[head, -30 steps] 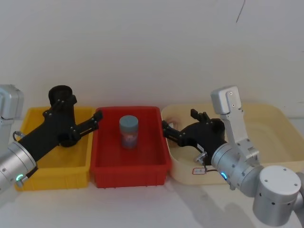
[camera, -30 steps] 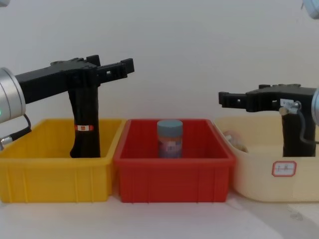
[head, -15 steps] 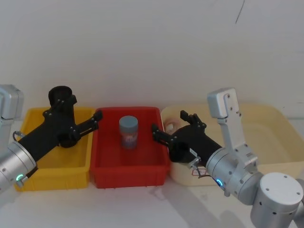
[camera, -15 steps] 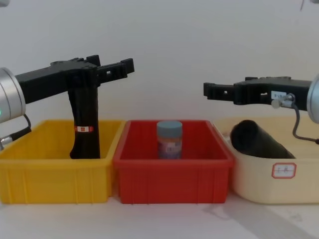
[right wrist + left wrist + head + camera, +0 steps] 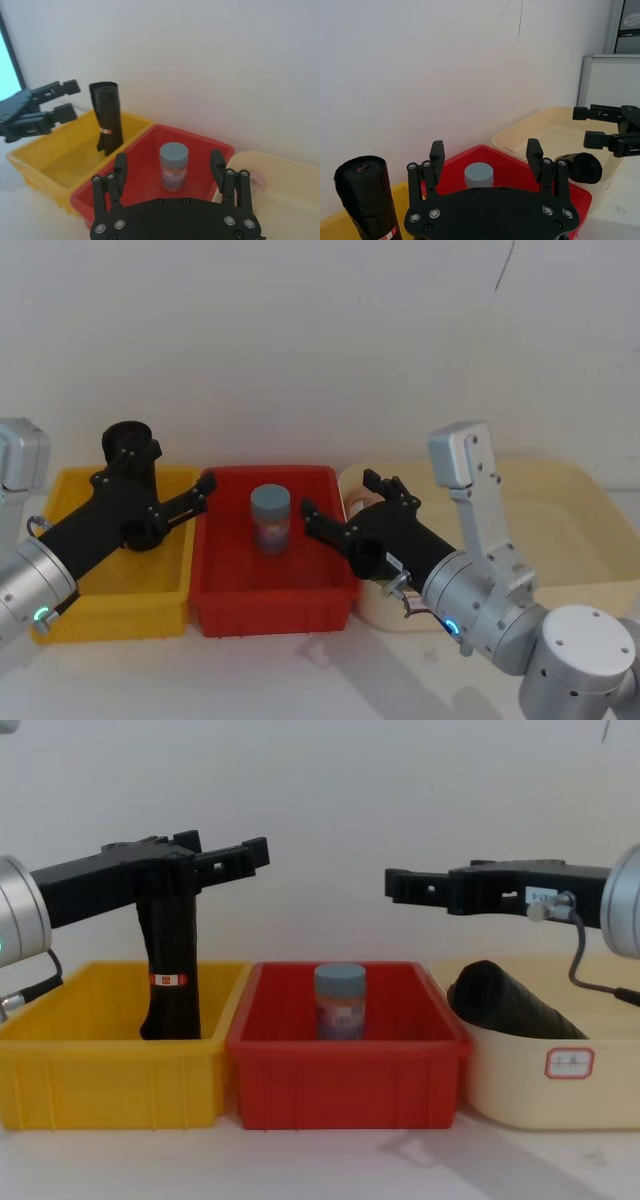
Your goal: Pick up the garbage bag with the one hand and transfer it to the other hand.
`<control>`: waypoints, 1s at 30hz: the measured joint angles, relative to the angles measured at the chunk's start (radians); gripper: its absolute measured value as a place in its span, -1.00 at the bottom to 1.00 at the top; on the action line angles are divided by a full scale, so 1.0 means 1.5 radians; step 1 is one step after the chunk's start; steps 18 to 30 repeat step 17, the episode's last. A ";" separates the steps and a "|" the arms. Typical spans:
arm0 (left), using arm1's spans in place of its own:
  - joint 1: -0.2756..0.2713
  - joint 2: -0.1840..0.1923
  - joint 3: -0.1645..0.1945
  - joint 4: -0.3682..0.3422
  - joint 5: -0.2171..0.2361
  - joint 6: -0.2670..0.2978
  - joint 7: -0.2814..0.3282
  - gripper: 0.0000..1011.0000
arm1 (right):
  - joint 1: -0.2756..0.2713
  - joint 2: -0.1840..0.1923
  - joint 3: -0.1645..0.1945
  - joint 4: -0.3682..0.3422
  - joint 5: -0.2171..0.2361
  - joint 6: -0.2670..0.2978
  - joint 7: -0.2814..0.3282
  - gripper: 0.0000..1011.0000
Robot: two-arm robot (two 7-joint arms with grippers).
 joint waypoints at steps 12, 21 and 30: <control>0.000 0.000 0.000 0.000 0.000 0.000 0.000 0.98 | -0.004 0.002 -0.014 -0.016 0.014 0.003 0.015 0.98; 0.000 0.000 0.000 0.000 0.000 0.000 0.000 0.98 | -0.005 0.003 -0.018 -0.019 0.017 0.004 0.018 0.98; 0.000 0.000 0.000 0.000 0.000 0.000 0.000 0.98 | -0.005 0.003 -0.018 -0.019 0.017 0.004 0.018 0.98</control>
